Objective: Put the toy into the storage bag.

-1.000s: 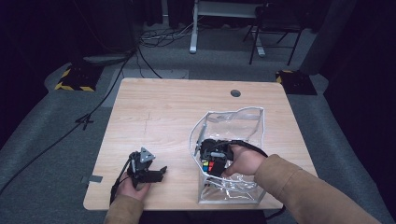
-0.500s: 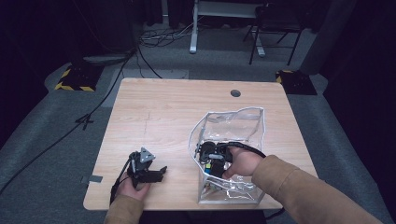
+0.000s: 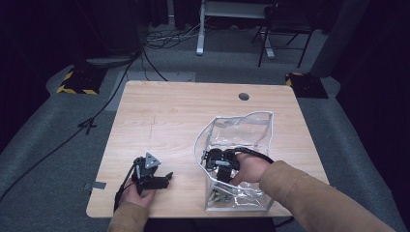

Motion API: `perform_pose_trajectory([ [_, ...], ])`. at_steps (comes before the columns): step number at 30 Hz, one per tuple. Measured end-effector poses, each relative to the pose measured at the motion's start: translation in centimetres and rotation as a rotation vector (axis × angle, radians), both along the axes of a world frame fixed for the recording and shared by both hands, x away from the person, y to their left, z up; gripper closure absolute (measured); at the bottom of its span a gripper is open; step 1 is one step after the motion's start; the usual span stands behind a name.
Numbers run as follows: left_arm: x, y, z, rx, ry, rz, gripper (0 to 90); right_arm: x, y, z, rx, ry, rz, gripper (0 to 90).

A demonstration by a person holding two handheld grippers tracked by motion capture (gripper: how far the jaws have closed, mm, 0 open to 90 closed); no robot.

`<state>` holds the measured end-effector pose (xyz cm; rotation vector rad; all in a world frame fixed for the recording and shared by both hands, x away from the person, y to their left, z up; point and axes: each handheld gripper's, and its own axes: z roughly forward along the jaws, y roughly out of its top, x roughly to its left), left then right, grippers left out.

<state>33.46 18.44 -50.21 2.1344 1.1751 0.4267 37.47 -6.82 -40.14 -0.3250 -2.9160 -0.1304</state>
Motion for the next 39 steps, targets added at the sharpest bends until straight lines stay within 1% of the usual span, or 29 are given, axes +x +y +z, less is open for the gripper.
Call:
perform_pose_trajectory([
  [2, 0.0, 0.0, 0.0, 0.000, -0.001, 0.000, 16.1, -0.1, 0.1, 0.0, -0.008, -0.010, -0.014, 40.5],
  [3, 0.0, 0.0, 0.0, 0.000, 0.000, 0.000, 16.1, -0.1, 0.1, 0.1, -0.010, -0.012, -0.006, 40.3],
  [4, 0.0, 0.0, 0.0, 0.000, -0.001, 0.000, 16.1, -0.2, 0.1, 0.2, -0.022, -0.012, -0.025, 40.0],
  [5, 0.0, 0.0, 0.0, 0.000, -0.001, 0.000, 16.1, -0.1, 0.0, 0.2, -0.018, -0.023, -0.013, 39.8],
  [6, 0.0, 0.0, 0.0, 0.000, 0.000, 0.001, 16.1, -0.2, 0.0, 0.4, -0.024, -0.018, -0.035, 39.7],
  [7, 0.0, 0.0, 0.0, -0.001, -0.001, 0.001, 16.1, -0.1, -0.1, 0.4, -0.017, -0.018, -0.031, 39.6],
  [8, 0.0, 0.0, 0.0, 0.000, 0.000, 0.000, 16.1, 0.0, -0.2, 0.6, -0.008, -0.023, -0.037, 39.6],
  [9, 0.0, 0.0, 0.0, -0.001, -0.001, 0.002, 16.1, -0.1, -0.2, 0.9, -0.008, -0.019, -0.067, 39.8],
  [10, 0.0, 0.0, 0.0, -0.001, -0.002, 0.001, 16.1, 0.1, -0.3, 1.1, -0.008, -0.005, -0.079, 39.5],
  [11, 0.0, 0.0, 0.0, 0.001, -0.001, 0.000, 16.1, 0.1, -0.3, 1.4, 0.009, -0.006, -0.102, 38.6],
  [12, 0.0, 0.0, 0.0, 0.000, -0.001, 0.000, 16.1, 0.3, -0.5, 1.8, 0.047, -0.023, -0.086, 38.1],
  [13, 0.0, 0.0, 0.0, 0.000, 0.000, 0.000, 16.1, 0.0, -0.5, 2.2, 0.035, -0.011, -0.119, 37.4],
  [14, 0.0, 0.0, 0.0, 0.004, -0.005, 0.003, 16.1, 0.0, -0.6, 2.8, 0.057, -0.015, -0.130, 36.7],
  [16, -0.2, 0.1, -0.1, -0.005, -0.004, 0.002, 16.1, 0.0, -0.8, 3.5, 0.083, -0.033, -0.137, 36.6],
  [18, -0.3, 0.1, 0.0, -0.003, -0.003, 0.005, 16.1, 0.0, -1.0, 4.2, 0.106, -0.054, -0.134, 36.2],
  [20, -0.4, 0.2, -0.1, 0.001, -0.010, 0.006, 16.1, 0.0, -1.2, 4.7, 0.121, -0.074, -0.142, 35.7],
  [21, -0.4, 0.2, -0.1, -0.003, -0.007, 0.005, 16.0, -0.1, -1.2, 5.0, 0.121, -0.082, -0.145, 35.6],
  [22, -0.4, 0.3, -0.1, -0.002, -0.005, 0.004, 16.1, -0.1, -1.3, 5.3, 0.123, -0.095, -0.137, 35.2],
  [23, -0.4, 0.3, -0.1, -0.001, -0.006, 0.005, 16.0, -0.1, -1.4, 5.5, 0.136, -0.094, -0.137, 34.4],
  [24, -0.4, 0.3, 0.0, 0.000, -0.004, 0.004, 16.0, -0.1, -1.5, 5.8, 0.144, -0.108, -0.137, 34.4],
  [26, -0.5, 0.3, 0.0, 0.000, -0.003, 0.004, 16.0, -0.1, -1.9, 6.6, 0.172, -0.118, -0.158, 34.6],
  [30, -0.5, 0.3, 0.0, 0.000, -0.004, 0.005, 16.0, 0.1, -3.0, 8.2, 0.241, -0.154, -0.206, 35.4],
  [32, -0.4, 0.3, 0.0, 0.000, -0.004, 0.004, 16.0, 0.3, -3.7, 9.0, 0.272, -0.179, -0.231, 35.6],
  [33, -0.5, 0.3, 0.0, 0.000, -0.004, 0.004, 16.0, 0.4, -4.1, 9.4, 0.294, -0.197, -0.234, 35.6],
  [35, -0.5, 0.4, 0.0, 0.001, -0.003, 0.000, 16.0, 0.6, -4.9, 10.2, 0.336, -0.227, -0.259, 35.3],
  [36, -0.6, 0.4, 0.0, -0.002, -0.002, -0.002, 16.0, 0.9, -5.4, 10.4, 0.371, -0.264, -0.243, 35.2],
  [37, -0.6, 0.4, -0.1, -0.003, -0.005, -0.004, 16.0, 1.0, -5.9, 10.8, 0.385, -0.280, -0.265, 35.1],
  [39, -0.6, 0.6, 0.0, 0.001, -0.003, -0.011, 16.0, 1.2, -6.7, 11.4, 0.404, -0.310, -0.282, 35.1],
])
